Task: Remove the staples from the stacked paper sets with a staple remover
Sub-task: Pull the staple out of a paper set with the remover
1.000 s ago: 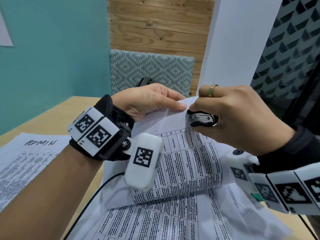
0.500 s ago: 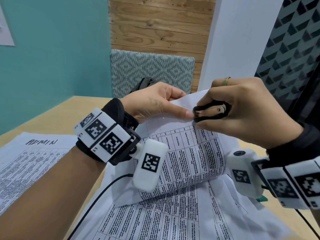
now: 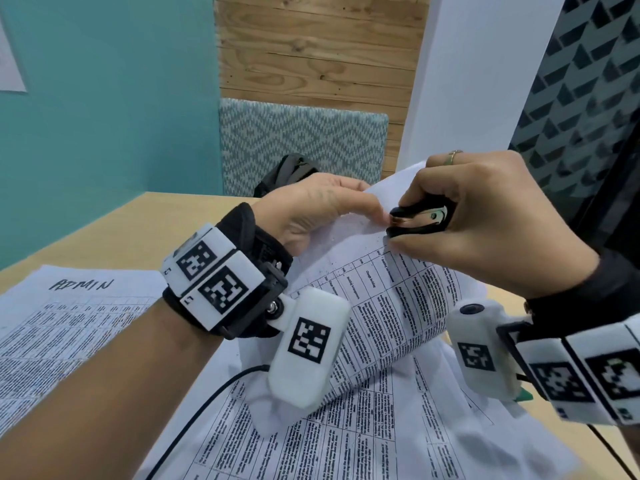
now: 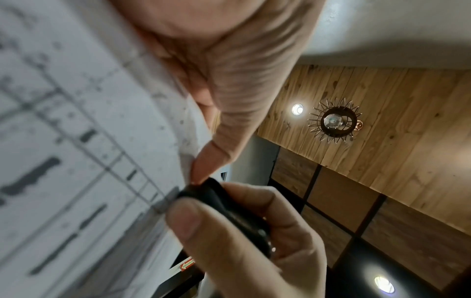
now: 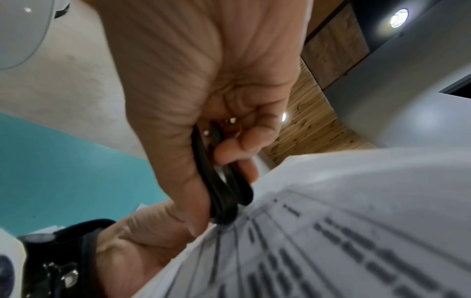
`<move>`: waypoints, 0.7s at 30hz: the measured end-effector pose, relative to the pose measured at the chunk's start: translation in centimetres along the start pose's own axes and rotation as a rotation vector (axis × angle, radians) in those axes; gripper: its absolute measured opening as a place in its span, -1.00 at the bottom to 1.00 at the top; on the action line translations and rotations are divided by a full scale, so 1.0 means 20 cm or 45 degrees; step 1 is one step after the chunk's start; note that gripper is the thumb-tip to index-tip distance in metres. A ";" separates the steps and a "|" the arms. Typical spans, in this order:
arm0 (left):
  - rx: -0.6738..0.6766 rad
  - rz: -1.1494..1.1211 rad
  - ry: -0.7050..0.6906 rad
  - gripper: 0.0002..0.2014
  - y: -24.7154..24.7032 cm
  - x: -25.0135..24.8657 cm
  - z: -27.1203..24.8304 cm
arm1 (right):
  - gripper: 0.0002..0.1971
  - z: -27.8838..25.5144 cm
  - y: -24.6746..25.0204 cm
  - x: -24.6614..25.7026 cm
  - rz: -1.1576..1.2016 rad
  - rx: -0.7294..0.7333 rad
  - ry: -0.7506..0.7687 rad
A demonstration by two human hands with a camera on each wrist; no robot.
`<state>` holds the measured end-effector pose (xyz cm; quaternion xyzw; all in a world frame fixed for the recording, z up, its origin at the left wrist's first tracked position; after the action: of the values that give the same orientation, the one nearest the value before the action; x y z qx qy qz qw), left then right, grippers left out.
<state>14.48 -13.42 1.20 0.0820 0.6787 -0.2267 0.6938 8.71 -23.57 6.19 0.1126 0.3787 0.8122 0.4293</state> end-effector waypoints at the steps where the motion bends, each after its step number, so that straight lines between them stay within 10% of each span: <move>1: -0.029 -0.014 -0.027 -0.81 0.00 0.00 0.00 | -0.78 0.00 -0.01 0.00 -0.013 -0.003 -0.011; 13: -0.126 -0.057 -0.161 -0.76 0.01 0.01 0.03 | -0.79 0.00 -0.04 -0.03 -0.065 0.048 -0.185; 21: 0.026 0.090 -0.193 -0.87 0.01 -0.03 0.00 | -0.72 -0.02 -0.03 -0.13 0.453 0.117 -0.508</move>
<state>14.64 -13.15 1.71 0.0958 0.6186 -0.2145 0.7497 10.54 -25.60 5.89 0.3547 0.2972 0.8186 0.3403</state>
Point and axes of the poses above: each hand's wrist, its own z-axis towards the middle knuckle, its own y-axis out of the back of the hand, x = y × z, the point moved 7 cm from there along z, towards the middle knuckle, and after that the axes turned 13 degrees about -z, right-handed, at the moved point
